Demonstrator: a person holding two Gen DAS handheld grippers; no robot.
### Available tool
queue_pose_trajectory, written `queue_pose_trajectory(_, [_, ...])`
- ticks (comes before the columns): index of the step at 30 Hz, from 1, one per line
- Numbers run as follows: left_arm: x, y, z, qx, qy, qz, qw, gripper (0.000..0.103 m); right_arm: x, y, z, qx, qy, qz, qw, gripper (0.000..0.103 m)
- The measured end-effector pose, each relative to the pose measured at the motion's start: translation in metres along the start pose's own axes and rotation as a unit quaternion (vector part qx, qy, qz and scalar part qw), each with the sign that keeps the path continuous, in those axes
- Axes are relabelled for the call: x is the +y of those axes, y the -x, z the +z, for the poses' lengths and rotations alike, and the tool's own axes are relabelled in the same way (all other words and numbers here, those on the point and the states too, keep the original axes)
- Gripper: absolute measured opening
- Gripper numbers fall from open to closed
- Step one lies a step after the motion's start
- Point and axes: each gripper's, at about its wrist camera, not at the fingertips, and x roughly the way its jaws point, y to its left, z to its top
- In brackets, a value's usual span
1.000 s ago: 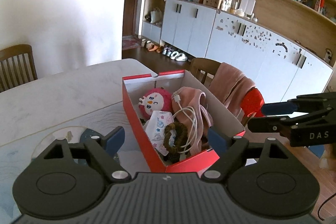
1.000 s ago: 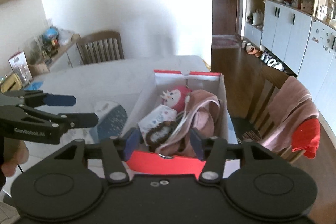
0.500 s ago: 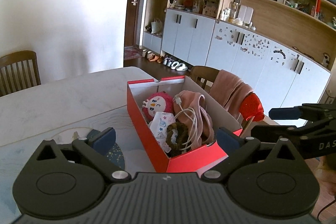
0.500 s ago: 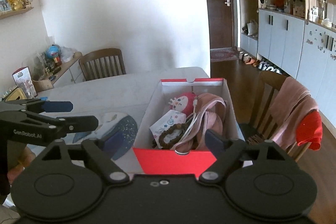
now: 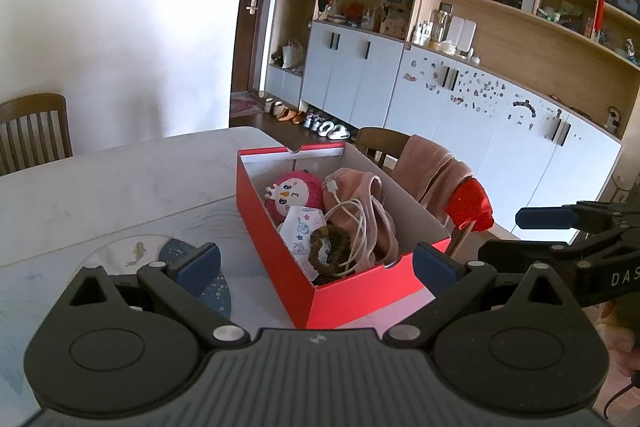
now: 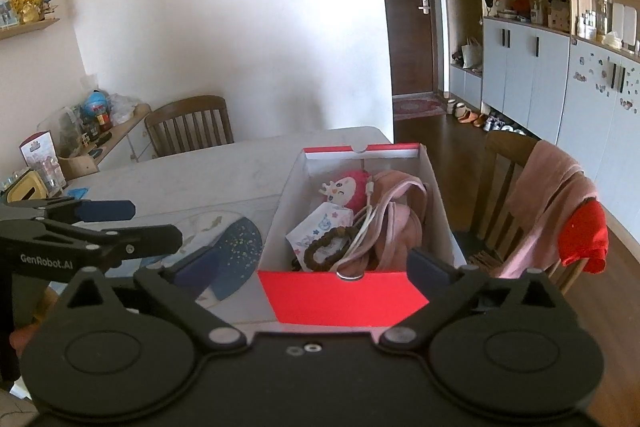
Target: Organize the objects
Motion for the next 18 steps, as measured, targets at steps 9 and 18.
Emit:
queue_pose_trajectory(9, [-0.0018, 0.0006, -0.0039, -0.002, -0.010, 0.005, 0.9999, 0.103, 0.0011, 0.0024, -0.0006, -0.004, -0.005, -0.006, 1.000, 0.102])
queue_pose_trajectory(18, [0.0014, -0.0019, -0.0075, 0.008, 0.003, 0.008, 0.9999, 0.103, 0.0043, 0.0005, -0.0035, 0.002, -0.003, -0.007, 1.000, 0.102])
